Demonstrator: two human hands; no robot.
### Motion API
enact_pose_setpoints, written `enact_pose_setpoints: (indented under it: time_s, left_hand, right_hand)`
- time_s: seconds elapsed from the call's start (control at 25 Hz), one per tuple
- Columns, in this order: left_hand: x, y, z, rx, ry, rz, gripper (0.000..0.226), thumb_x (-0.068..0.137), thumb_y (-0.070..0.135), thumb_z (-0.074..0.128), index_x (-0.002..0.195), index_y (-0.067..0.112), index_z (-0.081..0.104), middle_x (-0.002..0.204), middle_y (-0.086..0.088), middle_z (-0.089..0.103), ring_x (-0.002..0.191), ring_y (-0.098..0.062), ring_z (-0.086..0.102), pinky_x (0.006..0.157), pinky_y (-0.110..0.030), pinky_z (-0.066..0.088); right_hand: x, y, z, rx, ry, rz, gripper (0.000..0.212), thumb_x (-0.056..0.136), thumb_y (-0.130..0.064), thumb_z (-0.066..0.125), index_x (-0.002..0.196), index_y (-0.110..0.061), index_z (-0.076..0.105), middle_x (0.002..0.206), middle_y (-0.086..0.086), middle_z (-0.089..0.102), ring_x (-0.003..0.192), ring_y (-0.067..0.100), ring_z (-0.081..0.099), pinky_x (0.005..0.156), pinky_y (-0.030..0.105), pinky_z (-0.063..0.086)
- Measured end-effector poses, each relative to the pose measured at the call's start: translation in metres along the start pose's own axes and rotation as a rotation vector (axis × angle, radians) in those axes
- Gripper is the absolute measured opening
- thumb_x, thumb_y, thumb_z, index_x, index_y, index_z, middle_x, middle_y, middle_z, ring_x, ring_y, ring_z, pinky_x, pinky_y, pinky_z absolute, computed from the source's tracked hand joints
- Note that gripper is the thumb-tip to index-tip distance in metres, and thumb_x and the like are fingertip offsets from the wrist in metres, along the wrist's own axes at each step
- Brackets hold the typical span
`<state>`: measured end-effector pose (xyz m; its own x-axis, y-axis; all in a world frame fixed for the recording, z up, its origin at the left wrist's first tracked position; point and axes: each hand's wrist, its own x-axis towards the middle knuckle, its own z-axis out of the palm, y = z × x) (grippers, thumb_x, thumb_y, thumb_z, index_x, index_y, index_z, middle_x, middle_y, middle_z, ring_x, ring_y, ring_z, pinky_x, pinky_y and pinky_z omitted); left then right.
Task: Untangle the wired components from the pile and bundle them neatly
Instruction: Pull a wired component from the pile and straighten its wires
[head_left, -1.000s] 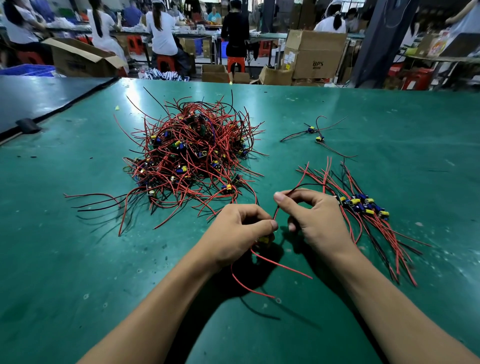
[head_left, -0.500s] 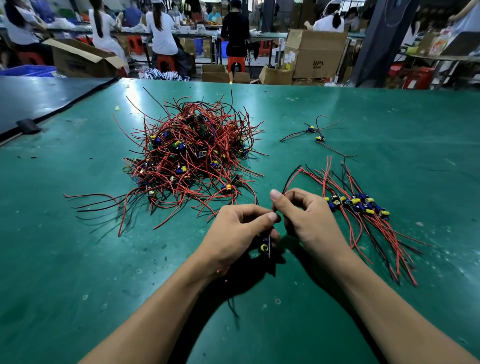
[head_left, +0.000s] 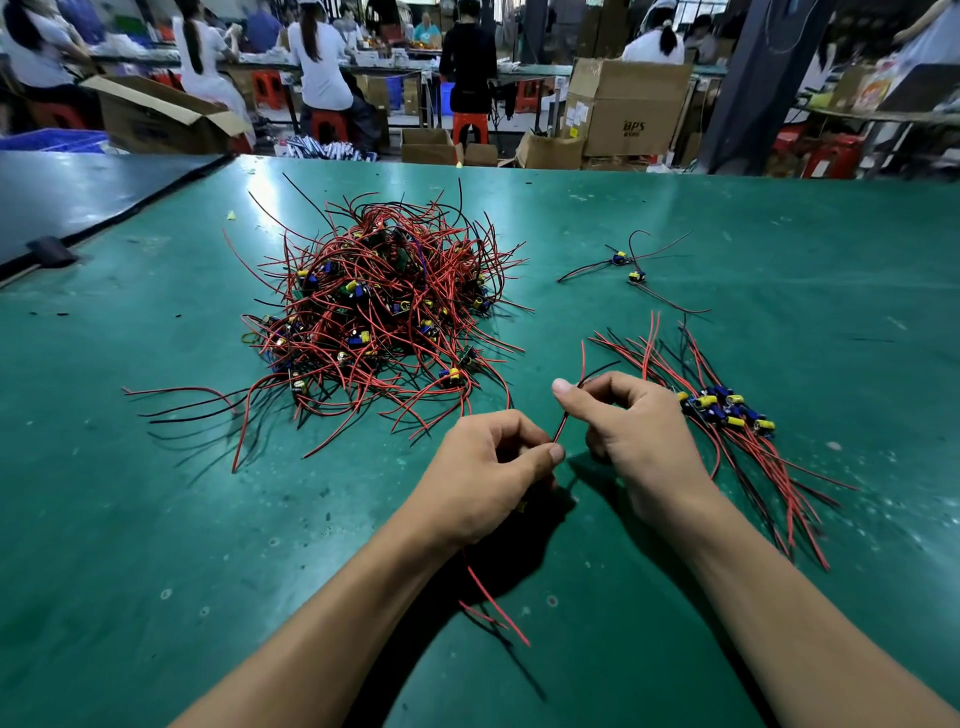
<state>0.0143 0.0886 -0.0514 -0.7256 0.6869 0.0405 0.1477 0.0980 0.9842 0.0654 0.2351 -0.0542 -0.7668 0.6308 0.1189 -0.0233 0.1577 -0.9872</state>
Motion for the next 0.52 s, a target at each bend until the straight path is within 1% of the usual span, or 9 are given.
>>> enact_pose_setpoints:
  time_s: [0.08, 0.16, 0.2, 0.28, 0.36, 0.44, 0.52]
  left_hand:
    - [-0.001, 0.000, 0.000, 0.016, -0.017, 0.001, 0.014, 0.089, 0.009, 0.067, 0.077, 0.008, 0.063, 0.063, -0.004, 0.066, 0.060, -0.017, 0.053, 0.059, -0.025, 0.042]
    - [-0.001, 0.000, -0.001, 0.000, -0.029, 0.000, 0.011, 0.090, 0.010, 0.067, 0.080, 0.005, 0.063, 0.064, -0.005, 0.066, 0.060, -0.017, 0.054, 0.059, -0.025, 0.042]
    - [-0.001, 0.000, -0.001, -0.020, -0.036, 0.000, 0.011, 0.090, 0.010, 0.066, 0.082, 0.004, 0.063, 0.064, -0.006, 0.066, 0.060, -0.018, 0.054, 0.058, -0.024, 0.043]
    - [-0.001, 0.001, -0.003, -0.073, -0.048, 0.006, 0.012, 0.093, 0.011, 0.063, 0.083, 0.004, 0.063, 0.065, -0.005, 0.067, 0.059, -0.017, 0.055, 0.056, -0.023, 0.044]
    - [-0.001, 0.002, -0.004, -0.147, -0.049, 0.020, 0.013, 0.095, 0.011, 0.059, 0.085, 0.005, 0.065, 0.065, -0.004, 0.069, 0.054, -0.012, 0.058, 0.052, -0.017, 0.045]
    - [-0.002, 0.002, -0.004, -0.200, -0.024, 0.024, 0.016, 0.096, 0.010, 0.057, 0.085, 0.003, 0.066, 0.060, -0.004, 0.066, 0.043, -0.007, 0.055, 0.043, -0.014, 0.041]
    - [-0.002, 0.000, -0.005, -0.183, 0.012, 0.022, 0.017, 0.095, 0.010, 0.059, 0.079, 0.007, 0.064, 0.055, -0.003, 0.063, 0.037, -0.009, 0.049, 0.038, -0.015, 0.035]
  right_hand:
    - [0.001, 0.001, -0.001, 0.103, 0.026, 0.027, 0.033, 0.083, -0.027, 0.080, 0.065, -0.014, 0.056, 0.047, -0.002, 0.036, 0.041, 0.013, 0.027, 0.041, 0.020, 0.020]
    - [0.002, 0.002, 0.000, 0.162, 0.012, 0.056, 0.034, 0.086, -0.029, 0.077, 0.066, -0.014, 0.053, 0.045, -0.002, 0.035, 0.037, 0.012, 0.027, 0.040, 0.020, 0.019]
    - [0.002, 0.002, 0.001, 0.195, -0.016, 0.078, 0.035, 0.086, -0.032, 0.076, 0.067, -0.015, 0.051, 0.043, -0.002, 0.035, 0.036, 0.012, 0.027, 0.040, 0.020, 0.020]
    - [0.000, 0.001, 0.004, 0.278, -0.109, 0.142, 0.037, 0.079, -0.041, 0.075, 0.067, -0.015, 0.051, 0.042, -0.002, 0.036, 0.035, 0.012, 0.028, 0.040, 0.020, 0.025]
    - [-0.003, 0.002, 0.008, 0.333, -0.199, 0.207, 0.038, 0.074, -0.045, 0.075, 0.066, -0.015, 0.054, 0.042, 0.002, 0.037, 0.033, 0.013, 0.031, 0.039, 0.020, 0.032]
    - [-0.006, 0.005, 0.010, 0.317, -0.250, 0.219, 0.036, 0.077, -0.044, 0.077, 0.063, -0.018, 0.058, 0.044, 0.006, 0.040, 0.033, 0.013, 0.035, 0.038, 0.018, 0.032]
    - [-0.009, 0.008, 0.012, 0.261, -0.270, 0.178, 0.034, 0.073, -0.049, 0.080, 0.068, -0.019, 0.064, 0.050, 0.005, 0.044, 0.037, 0.012, 0.034, 0.039, 0.017, 0.025]
